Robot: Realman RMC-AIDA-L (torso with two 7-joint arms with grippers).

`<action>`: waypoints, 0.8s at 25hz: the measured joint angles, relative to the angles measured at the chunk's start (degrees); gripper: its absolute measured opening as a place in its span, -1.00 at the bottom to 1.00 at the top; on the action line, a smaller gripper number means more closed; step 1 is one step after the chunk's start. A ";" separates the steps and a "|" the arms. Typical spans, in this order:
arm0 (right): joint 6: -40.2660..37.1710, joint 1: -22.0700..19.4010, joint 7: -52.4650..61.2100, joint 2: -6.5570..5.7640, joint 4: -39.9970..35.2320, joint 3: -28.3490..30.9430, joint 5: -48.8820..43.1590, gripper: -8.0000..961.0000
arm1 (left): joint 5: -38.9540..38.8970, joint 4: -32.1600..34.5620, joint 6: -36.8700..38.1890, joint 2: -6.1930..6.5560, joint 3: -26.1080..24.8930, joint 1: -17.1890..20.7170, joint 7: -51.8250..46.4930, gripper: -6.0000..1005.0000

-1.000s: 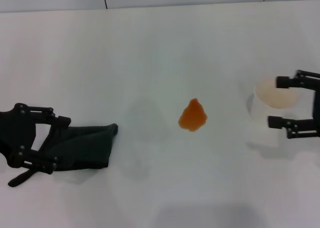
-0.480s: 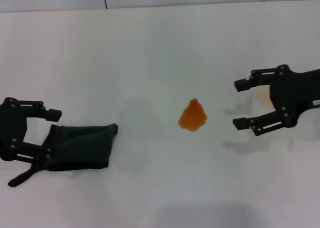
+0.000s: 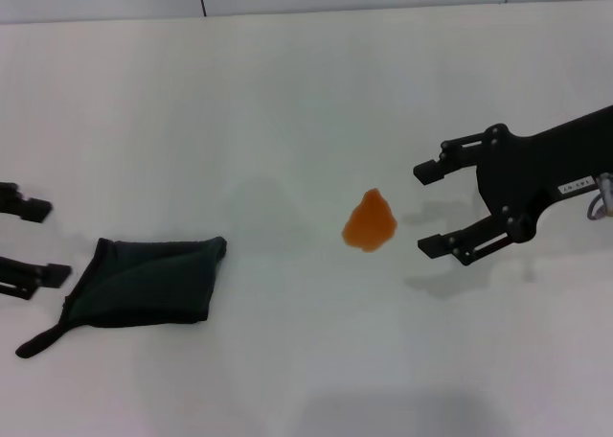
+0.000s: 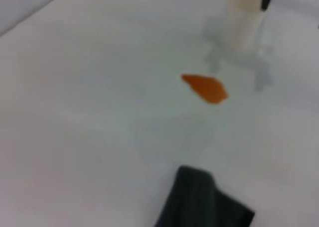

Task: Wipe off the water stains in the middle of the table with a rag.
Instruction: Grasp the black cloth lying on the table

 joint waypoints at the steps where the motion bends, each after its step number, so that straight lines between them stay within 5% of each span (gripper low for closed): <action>1: 0.05 0.06 0.01 0.01 -0.06 0.00 -0.10 0.79 | 0.78 1.26 -0.02 -0.03 0.04 0.00 -0.43 0.46; 7: 0.69 0.03 -0.10 0.07 -0.17 0.00 -0.15 0.79 | 7.52 4.21 -0.63 -1.91 0.68 -1.31 -0.67 0.45; 14: 0.92 -0.33 -0.42 0.13 -0.33 -0.03 0.00 0.79 | 16.13 3.98 -4.10 -6.59 2.62 -3.78 1.01 0.45; 20: 1.47 -0.42 -0.49 0.07 -0.38 0.04 -0.05 0.79 | 16.26 3.01 -6.68 -7.74 7.13 -4.09 1.03 0.44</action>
